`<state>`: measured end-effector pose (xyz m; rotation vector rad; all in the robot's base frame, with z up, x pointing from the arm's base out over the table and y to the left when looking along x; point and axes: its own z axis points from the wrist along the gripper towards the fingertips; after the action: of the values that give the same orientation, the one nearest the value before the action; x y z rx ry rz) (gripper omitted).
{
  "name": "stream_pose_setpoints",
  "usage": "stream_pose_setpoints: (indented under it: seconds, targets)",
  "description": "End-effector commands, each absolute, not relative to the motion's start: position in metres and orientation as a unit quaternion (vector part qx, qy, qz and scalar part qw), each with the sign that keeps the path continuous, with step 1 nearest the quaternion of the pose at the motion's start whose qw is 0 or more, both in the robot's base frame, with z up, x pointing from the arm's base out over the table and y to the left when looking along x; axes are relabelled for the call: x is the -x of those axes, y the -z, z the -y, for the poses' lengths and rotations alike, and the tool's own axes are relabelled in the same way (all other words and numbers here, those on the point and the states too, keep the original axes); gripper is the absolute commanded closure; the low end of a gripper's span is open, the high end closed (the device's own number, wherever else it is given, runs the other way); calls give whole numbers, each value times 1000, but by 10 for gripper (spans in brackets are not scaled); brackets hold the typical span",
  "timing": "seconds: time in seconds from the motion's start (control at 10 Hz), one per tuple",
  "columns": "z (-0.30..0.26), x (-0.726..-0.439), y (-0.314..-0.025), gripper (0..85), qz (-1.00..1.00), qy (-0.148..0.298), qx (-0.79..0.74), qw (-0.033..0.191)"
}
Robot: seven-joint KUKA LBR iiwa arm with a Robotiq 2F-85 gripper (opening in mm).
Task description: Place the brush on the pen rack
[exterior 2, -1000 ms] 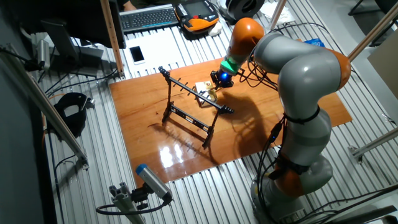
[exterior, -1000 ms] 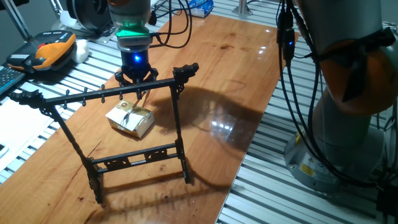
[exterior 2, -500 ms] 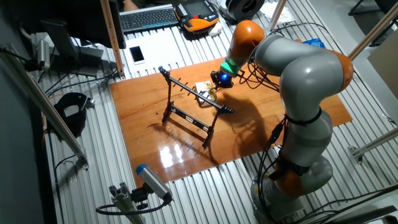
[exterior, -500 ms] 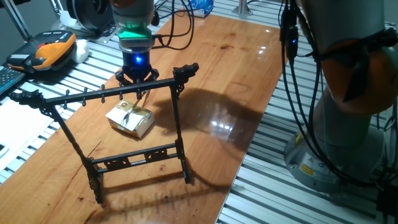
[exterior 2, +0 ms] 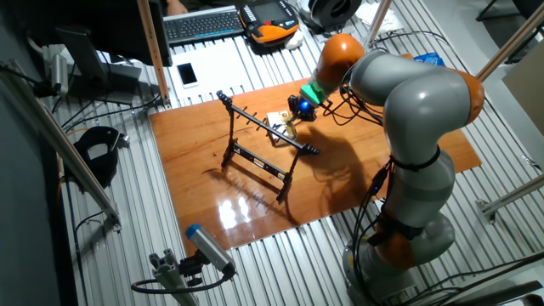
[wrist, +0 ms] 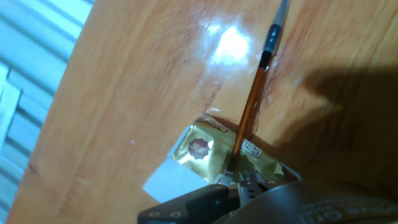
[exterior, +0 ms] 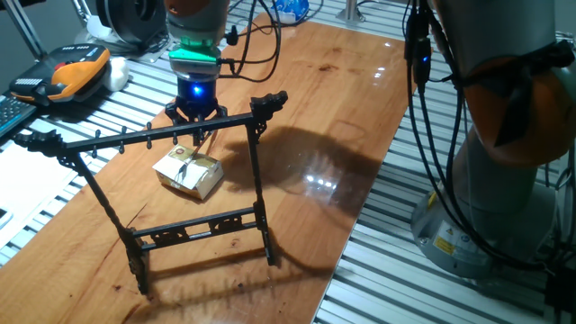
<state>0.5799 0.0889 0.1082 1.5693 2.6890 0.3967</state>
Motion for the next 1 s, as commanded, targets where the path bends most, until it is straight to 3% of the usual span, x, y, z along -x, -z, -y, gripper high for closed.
stream_pose_setpoints:
  seconds: [0.0,0.7,0.8,0.9]
  targets:
    - [-89,-582,-106,850,-822,-128,-555,8]
    - [-91,-589,-98,850,-824,-144,-547,-8]
    - [-91,-590,-98,680,-826,-144,-544,-6]
    - [-92,-590,-98,680,-828,-142,-542,-5]
